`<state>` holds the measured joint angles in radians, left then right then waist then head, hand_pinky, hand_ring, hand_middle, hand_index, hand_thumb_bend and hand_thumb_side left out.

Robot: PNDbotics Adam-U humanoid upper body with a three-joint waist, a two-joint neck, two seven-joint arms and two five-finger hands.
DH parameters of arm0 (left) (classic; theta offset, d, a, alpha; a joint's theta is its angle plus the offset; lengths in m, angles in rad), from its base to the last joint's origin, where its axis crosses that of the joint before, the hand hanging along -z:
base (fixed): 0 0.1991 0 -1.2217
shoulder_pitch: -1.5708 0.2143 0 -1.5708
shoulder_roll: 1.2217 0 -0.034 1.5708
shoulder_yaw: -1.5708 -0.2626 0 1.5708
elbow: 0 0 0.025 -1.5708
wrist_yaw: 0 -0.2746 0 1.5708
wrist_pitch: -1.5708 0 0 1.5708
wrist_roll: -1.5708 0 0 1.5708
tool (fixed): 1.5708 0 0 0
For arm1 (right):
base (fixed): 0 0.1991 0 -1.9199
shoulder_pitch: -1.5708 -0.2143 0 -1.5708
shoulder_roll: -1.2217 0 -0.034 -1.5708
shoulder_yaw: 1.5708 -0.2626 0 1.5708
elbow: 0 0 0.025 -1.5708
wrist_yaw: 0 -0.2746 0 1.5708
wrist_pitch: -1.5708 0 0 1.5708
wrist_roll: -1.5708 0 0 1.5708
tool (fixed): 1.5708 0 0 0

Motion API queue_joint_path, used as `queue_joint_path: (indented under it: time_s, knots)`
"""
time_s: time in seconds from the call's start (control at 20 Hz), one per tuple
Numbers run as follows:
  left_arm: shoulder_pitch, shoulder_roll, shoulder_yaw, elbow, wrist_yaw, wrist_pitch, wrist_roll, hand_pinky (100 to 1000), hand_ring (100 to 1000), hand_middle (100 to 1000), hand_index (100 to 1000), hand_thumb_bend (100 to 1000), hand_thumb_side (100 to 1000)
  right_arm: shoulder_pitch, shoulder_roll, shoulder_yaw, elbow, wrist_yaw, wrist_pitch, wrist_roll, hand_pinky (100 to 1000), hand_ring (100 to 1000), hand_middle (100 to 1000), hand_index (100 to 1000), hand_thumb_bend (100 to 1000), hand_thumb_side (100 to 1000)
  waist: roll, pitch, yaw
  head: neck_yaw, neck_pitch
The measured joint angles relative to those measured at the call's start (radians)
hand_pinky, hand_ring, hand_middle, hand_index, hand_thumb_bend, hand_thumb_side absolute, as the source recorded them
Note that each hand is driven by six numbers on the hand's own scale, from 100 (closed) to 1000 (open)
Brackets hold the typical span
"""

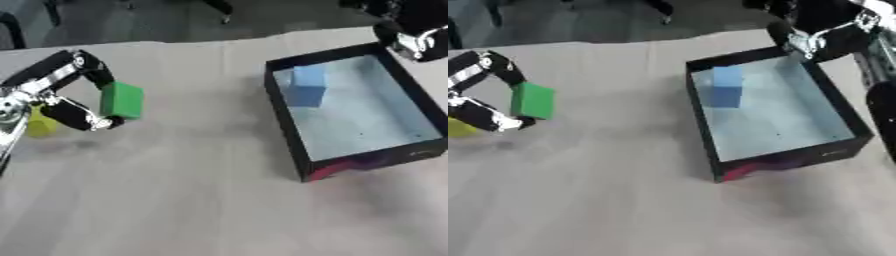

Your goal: Pick up the objects with one hand, pass them to the other hand, and then place them into the box on the other side of the table.

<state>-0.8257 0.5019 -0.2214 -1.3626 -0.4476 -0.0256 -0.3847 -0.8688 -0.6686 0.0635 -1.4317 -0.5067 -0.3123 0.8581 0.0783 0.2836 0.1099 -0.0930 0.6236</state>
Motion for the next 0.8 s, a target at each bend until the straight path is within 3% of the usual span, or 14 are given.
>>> queue_joint_path:
  time_s: [0.4,0.8]
  knots:
    - [0.033,-0.083,0.004,-0.08,0.041,0.047,0.088,740,548,443,512,134,100,-0.022,0.049,0.038,0.0,0.01,-0.007,0.004,1000,1000,962,1000,100,100,-0.006,0.0,0.001,-0.026,0.008]
    - [0.06,-0.135,0.002,-0.136,0.084,0.048,0.132,741,537,440,510,100,100,-0.04,0.098,0.077,-0.005,0.034,-0.019,-0.009,1000,1000,965,1000,100,100,-0.007,0.0,0.001,-0.076,0.026]
